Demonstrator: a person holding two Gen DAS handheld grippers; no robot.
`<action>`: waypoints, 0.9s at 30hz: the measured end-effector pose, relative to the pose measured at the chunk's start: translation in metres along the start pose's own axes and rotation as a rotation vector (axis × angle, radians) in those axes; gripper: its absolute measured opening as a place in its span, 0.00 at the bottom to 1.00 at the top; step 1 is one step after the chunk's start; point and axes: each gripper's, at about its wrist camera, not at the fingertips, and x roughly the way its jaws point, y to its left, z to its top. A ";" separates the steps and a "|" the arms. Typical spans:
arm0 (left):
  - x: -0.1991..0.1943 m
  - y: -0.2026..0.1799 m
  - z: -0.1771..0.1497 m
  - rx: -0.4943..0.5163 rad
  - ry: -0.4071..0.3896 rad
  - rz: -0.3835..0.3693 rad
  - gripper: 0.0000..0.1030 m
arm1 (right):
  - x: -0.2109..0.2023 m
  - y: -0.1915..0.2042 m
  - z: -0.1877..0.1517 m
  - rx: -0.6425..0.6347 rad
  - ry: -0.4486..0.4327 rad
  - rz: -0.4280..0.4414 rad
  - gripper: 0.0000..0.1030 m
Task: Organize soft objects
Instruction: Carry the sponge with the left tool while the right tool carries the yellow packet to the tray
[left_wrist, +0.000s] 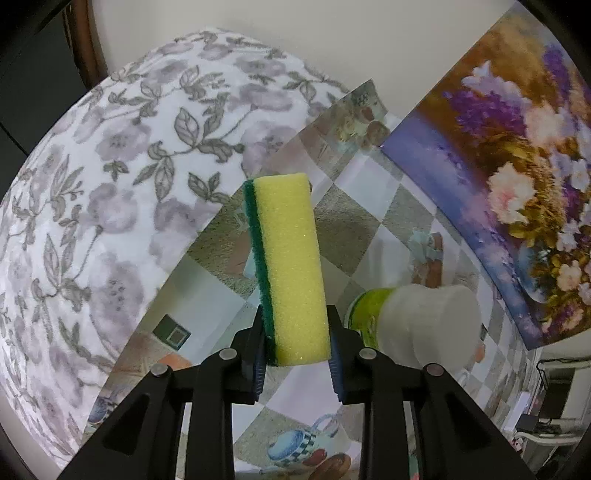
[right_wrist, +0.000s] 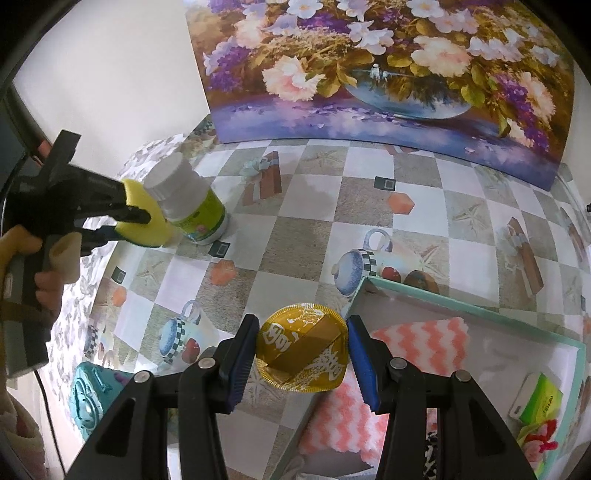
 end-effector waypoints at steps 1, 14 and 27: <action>-0.006 -0.001 -0.003 0.000 -0.005 -0.009 0.28 | -0.002 0.000 0.000 0.001 -0.003 -0.001 0.50; -0.099 -0.017 -0.077 0.099 -0.149 -0.074 0.28 | -0.072 0.000 -0.004 0.000 -0.089 -0.055 0.50; -0.152 -0.083 -0.184 0.268 -0.240 -0.197 0.28 | -0.153 -0.030 -0.033 0.043 -0.184 -0.147 0.50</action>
